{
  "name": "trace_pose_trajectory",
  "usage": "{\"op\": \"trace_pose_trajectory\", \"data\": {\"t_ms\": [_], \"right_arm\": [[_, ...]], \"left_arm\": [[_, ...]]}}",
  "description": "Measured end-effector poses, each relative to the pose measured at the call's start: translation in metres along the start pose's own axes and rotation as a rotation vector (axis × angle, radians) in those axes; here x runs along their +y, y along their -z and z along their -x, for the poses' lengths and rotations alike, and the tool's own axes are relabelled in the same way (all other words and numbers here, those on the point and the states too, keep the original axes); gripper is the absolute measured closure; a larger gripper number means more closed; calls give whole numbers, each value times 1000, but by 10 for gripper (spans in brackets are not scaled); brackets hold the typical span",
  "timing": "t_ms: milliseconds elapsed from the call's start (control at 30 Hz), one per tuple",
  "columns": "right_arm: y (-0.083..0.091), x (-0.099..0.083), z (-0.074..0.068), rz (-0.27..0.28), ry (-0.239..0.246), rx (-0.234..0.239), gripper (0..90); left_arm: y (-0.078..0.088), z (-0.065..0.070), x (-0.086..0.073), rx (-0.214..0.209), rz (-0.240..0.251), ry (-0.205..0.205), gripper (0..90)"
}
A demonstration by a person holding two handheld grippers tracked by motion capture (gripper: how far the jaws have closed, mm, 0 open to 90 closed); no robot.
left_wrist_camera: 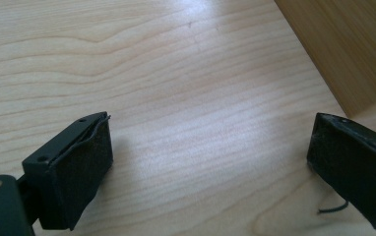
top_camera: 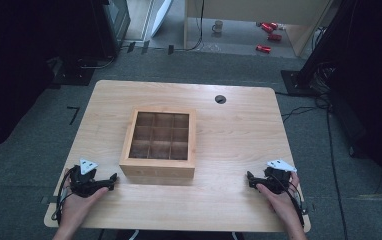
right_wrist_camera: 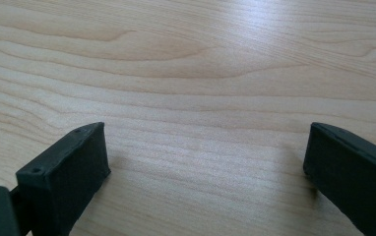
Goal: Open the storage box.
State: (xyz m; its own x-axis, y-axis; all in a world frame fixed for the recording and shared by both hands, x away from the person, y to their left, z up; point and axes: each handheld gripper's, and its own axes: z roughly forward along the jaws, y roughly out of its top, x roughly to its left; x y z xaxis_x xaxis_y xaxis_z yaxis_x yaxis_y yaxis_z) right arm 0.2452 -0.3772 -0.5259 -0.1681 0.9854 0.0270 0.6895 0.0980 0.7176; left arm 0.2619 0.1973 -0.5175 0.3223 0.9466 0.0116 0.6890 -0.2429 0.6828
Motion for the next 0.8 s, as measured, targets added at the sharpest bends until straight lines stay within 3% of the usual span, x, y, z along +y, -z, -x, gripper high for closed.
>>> {"op": "trace_pose_trajectory", "data": {"t_ms": [100,167,233,333,400,567,667,800], "right_arm": [[0,0,-1,-1,-5,-7,29],[0,1,-2,-7,-7,-8,29],[0,1,-2,-17,-6,-7,28],[2,5,-5,-45,12,21,29],[6,8,-12,-35,-1,50,29],[13,19,-24,7,-26,88,32],[15,25,-30,25,-42,93,46],[18,33,-39,51,-38,91,57]], "left_arm": [[2,-2,-1,-7,1,14,37],[4,-4,1,-47,20,49,56],[5,-3,2,-66,31,55,59],[13,4,6,-102,72,25,59],[24,16,8,-160,111,-9,59],[30,33,13,-206,125,-55,72],[31,39,18,-216,118,-56,135],[29,44,21,-243,103,-57,150]]}}
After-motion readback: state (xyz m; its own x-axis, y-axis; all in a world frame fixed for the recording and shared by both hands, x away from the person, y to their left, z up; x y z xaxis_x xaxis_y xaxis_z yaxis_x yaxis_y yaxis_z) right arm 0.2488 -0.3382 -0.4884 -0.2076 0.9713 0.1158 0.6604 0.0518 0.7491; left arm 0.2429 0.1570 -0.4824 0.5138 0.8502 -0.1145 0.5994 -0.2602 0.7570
